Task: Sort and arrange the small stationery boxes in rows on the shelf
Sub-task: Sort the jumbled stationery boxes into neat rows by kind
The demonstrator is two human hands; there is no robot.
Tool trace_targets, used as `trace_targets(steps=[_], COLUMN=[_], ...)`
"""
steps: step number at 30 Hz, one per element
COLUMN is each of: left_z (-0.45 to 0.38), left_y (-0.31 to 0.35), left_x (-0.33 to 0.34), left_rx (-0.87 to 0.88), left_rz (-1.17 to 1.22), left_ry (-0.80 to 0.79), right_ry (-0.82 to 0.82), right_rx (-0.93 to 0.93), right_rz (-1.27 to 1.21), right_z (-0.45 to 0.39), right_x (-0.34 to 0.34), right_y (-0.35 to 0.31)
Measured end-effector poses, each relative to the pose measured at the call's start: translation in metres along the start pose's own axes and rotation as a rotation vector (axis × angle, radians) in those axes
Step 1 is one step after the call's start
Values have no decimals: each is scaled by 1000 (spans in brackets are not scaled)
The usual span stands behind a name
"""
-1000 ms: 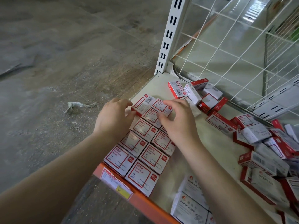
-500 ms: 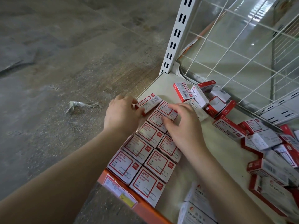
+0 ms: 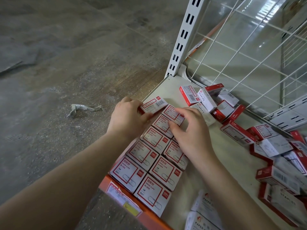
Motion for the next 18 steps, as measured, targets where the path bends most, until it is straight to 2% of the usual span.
trace_targets(steps=[10,18], left_z=[9,29], left_y=[-3,13], left_x=[-12,-36], left_rx=[-44,-97], left_rz=[-8,142], left_ry=[33,86], right_ry=[5,9], right_rx=[40,38], right_rz=[-41,-80], right_z=[6,16], right_x=[-10,-17], right_y=[0,-4])
Point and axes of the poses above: each hand's wrist, its own z-axis away from the middle knuckle, its own x-axis out of the palm, y = z × x, the point moved 2 cm from there along -z, towards the middle knuckle, and after that the axes turned 2 degrees about x, right-handed, at the moved point
